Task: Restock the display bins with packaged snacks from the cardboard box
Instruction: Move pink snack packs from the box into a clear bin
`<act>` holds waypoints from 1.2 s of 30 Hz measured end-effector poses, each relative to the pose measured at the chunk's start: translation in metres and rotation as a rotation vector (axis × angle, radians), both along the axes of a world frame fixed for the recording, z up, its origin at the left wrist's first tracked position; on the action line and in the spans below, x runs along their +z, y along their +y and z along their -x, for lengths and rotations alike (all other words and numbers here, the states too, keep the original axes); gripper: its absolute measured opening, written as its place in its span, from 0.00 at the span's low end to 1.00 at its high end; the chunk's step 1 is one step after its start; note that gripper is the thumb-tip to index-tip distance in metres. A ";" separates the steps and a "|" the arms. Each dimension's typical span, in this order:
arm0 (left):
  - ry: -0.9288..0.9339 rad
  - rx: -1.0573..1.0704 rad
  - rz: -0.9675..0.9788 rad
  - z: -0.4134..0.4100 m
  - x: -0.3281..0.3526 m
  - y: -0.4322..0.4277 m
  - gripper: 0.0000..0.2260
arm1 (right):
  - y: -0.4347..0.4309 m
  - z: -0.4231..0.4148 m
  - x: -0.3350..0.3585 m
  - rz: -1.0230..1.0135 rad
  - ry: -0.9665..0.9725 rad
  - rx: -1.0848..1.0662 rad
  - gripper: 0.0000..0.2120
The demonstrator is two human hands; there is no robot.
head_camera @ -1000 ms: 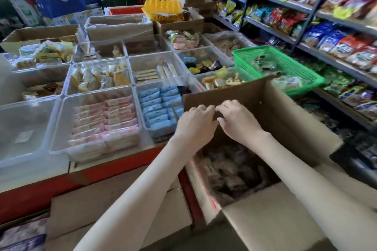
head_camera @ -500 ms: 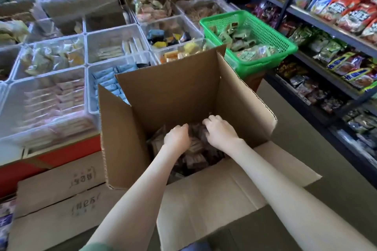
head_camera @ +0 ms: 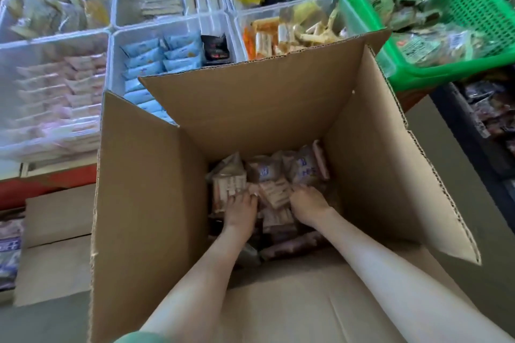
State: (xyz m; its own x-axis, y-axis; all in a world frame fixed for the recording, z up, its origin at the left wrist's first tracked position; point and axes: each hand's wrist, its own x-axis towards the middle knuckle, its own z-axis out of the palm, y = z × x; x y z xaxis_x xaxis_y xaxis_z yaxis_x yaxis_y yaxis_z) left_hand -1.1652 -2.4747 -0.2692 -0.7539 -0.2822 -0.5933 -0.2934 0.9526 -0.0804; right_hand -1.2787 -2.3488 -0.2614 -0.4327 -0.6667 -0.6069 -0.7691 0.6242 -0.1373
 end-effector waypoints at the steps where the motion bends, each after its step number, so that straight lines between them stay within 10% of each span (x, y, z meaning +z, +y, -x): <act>1: -0.015 -0.009 0.013 -0.001 -0.004 -0.003 0.27 | -0.003 -0.001 -0.004 -0.025 -0.010 0.016 0.25; 12: -0.127 0.054 -0.006 -0.003 -0.015 -0.020 0.40 | -0.024 -0.008 -0.021 -0.017 -0.022 0.028 0.22; 22: -0.154 0.428 -0.190 0.000 -0.021 -0.024 0.44 | -0.095 -0.025 -0.043 0.279 -0.926 -1.135 0.11; 36: 0.189 0.565 -0.573 0.037 -0.008 -0.002 0.40 | -0.062 0.002 -0.035 0.382 -1.069 -1.320 0.10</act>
State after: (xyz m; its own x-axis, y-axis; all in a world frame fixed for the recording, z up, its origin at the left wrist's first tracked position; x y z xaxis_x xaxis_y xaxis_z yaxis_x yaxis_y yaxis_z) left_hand -1.2022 -2.4771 -0.2776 -0.6902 -0.3408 -0.6383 -0.7006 0.5352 0.4718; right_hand -1.2805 -2.4112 -0.2960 -0.3053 -0.3873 -0.8699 0.7080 0.5186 -0.4794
